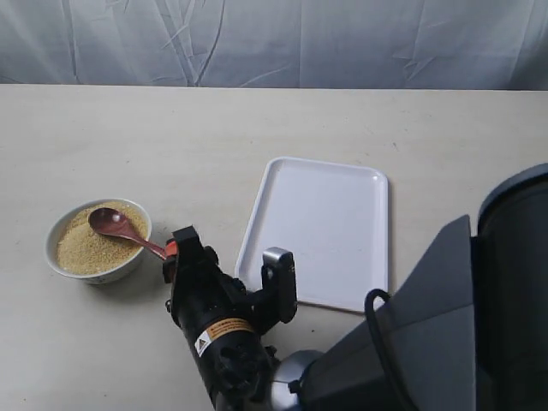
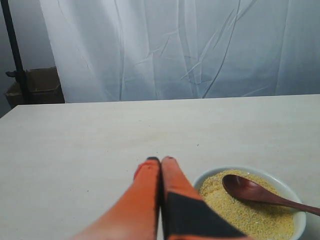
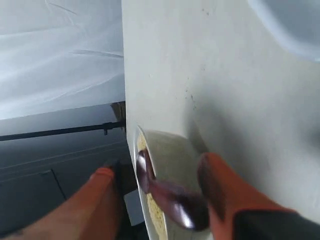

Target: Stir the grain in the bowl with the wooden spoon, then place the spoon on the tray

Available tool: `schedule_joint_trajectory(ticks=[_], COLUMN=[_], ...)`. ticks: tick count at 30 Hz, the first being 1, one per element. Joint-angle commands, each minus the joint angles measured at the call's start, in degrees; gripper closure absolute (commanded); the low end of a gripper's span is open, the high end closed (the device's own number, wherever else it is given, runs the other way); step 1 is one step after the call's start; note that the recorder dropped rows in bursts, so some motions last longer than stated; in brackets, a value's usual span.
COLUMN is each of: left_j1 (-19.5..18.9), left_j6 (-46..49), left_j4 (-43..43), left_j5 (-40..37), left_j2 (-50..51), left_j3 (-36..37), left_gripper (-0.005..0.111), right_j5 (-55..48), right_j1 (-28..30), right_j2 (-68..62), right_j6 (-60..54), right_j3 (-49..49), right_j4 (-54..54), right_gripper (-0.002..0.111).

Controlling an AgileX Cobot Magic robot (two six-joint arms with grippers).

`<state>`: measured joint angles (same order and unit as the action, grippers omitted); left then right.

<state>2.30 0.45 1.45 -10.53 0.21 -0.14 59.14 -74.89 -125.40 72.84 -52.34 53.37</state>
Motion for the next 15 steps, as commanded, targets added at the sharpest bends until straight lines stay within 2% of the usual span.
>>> schedule_joint_trajectory(ticks=[1,15], left_j1=[0.1,0.1], left_j6=[0.0,0.0], left_j4=[0.2,0.2], left_j5=[0.3,0.3], left_j2=[-0.2,-0.2], left_j3=[0.1,0.1], left_gripper=[0.107,0.107], right_j5=[0.9,0.3], right_j1=[3.0,10.0], right_j2=[0.0,-0.1], right_j6=[0.0,0.9], right_j3=[0.1,-2.3], right_j4=[-5.6,-12.1], right_gripper=[0.06,0.06])
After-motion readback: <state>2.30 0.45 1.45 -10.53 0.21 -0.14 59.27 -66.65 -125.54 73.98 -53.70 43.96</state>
